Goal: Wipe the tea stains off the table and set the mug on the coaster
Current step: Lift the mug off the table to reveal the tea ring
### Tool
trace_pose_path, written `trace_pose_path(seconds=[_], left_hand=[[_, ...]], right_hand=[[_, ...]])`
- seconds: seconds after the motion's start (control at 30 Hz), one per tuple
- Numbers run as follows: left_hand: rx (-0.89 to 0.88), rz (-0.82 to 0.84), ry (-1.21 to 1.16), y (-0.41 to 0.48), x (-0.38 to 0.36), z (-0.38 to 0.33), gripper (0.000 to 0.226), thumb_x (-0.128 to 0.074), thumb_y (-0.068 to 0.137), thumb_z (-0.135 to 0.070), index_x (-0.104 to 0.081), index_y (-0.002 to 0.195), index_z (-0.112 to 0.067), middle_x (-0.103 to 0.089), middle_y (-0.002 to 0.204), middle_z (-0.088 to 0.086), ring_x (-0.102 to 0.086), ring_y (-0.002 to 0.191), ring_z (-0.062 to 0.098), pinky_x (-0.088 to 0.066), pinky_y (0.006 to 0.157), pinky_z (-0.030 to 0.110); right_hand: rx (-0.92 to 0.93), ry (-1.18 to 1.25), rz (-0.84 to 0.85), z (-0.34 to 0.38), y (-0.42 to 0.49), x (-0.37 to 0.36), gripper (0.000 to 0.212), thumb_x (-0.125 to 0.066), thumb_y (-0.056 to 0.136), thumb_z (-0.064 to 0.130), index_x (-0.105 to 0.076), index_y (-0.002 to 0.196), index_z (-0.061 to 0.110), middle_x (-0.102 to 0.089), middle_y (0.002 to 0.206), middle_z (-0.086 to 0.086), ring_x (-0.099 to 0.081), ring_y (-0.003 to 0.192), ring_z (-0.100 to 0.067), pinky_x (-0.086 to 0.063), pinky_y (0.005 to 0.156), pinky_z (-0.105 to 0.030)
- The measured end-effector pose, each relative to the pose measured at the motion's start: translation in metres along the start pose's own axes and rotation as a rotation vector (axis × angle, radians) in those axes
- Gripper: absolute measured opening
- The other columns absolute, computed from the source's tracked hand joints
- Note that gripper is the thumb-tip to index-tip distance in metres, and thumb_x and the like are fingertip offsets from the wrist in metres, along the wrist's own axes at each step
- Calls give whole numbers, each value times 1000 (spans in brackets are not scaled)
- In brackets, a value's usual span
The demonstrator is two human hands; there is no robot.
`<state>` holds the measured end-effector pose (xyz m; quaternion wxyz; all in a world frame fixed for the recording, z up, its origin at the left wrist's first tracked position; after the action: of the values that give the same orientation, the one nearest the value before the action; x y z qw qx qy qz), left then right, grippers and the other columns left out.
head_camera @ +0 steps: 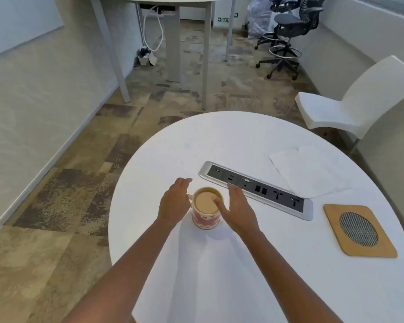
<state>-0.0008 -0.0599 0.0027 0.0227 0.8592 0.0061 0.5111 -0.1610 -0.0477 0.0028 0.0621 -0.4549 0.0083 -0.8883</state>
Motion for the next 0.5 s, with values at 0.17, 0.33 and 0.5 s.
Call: trace_pose_path(seconds=[0.17,0.33,0.5], left_hand=[[13,191,-96,6,-13,25,37,-37,92,-6,-55,123,-14,-59,126,4,-57,114,25,-43,93,32],[-95,237,-150,12,-15,33,28,-46,90,-10,-61,113,-12,-65,113,5,-61,98,24,-44,82,27],[-143,323,-179,19,-17,39,23,-49,93,-20,-62,106,-7,-66,105,9,-61,94,26,-48,84,34]], right_hand=[[-21,-98,173,24,14,-19,89,-54,81,56,-13,145,11,-20,153,-6,-27,139,-21,-37,104,-39],[-33,-247,253,36,18,-32,98,-63,74,56,-13,144,8,-26,147,-8,-29,135,-24,-38,102,-38],[-81,-365,237,40,21,-36,91,-67,73,47,-19,141,9,-30,139,-10,-34,126,-28,-43,96,-39]])
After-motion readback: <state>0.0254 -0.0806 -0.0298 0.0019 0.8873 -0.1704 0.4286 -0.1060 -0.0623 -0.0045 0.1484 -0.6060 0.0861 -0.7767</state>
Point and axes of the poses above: each hand's wrist, its own y-axis towards the middle knuckle, its own x-axis out of the back of the hand, z = x × y, the point moved 6 cm from there along y, towards the middle knuckle
